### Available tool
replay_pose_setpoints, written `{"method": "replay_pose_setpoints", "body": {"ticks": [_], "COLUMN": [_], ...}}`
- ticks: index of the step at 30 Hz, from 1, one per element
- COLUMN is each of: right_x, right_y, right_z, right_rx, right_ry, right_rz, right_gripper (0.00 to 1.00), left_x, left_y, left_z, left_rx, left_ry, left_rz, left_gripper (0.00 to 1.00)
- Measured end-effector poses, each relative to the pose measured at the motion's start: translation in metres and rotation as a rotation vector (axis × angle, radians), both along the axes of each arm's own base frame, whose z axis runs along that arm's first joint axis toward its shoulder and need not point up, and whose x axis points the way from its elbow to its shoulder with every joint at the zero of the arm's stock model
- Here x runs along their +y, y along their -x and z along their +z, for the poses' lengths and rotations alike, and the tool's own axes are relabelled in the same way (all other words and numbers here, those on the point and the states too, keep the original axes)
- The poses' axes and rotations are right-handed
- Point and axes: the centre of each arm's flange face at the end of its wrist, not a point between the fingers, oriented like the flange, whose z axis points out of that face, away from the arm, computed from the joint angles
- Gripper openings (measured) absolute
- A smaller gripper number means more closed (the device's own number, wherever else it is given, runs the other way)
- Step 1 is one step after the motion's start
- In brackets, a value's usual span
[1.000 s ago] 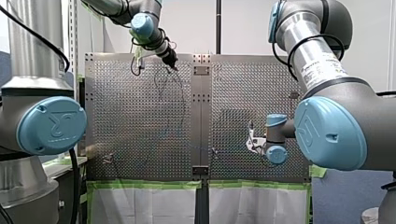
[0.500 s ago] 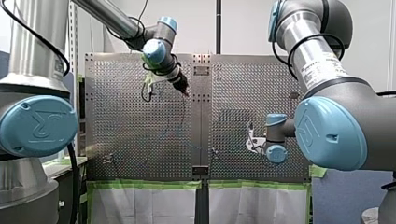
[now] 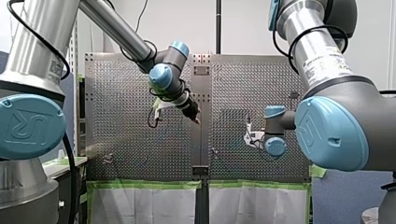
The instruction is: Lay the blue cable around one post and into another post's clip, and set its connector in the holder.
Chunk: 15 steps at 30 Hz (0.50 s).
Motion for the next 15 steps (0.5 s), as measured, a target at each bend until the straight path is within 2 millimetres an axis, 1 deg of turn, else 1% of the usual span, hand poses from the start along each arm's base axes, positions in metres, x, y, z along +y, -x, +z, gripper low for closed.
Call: {"method": "replay_pose_setpoints", "body": {"ticks": [6,15], "right_x": [0.004,0.009], "right_y": [-0.003,-0.008], "right_z": [0.017,0.018], "right_rx": [0.002,0.029], "right_ry": [0.017,0.005], "right_rz": [0.01,0.022], "right_gripper": [0.0,0.0], "left_x": [0.003,0.024], "left_y": [0.01,0.016], "left_z": [-0.037,-0.091], "left_rx": [0.028,0.049], "left_ry": [-0.038,-0.142], "left_rz": [0.015,0.063], "left_gripper": [1.0,1.0]}}
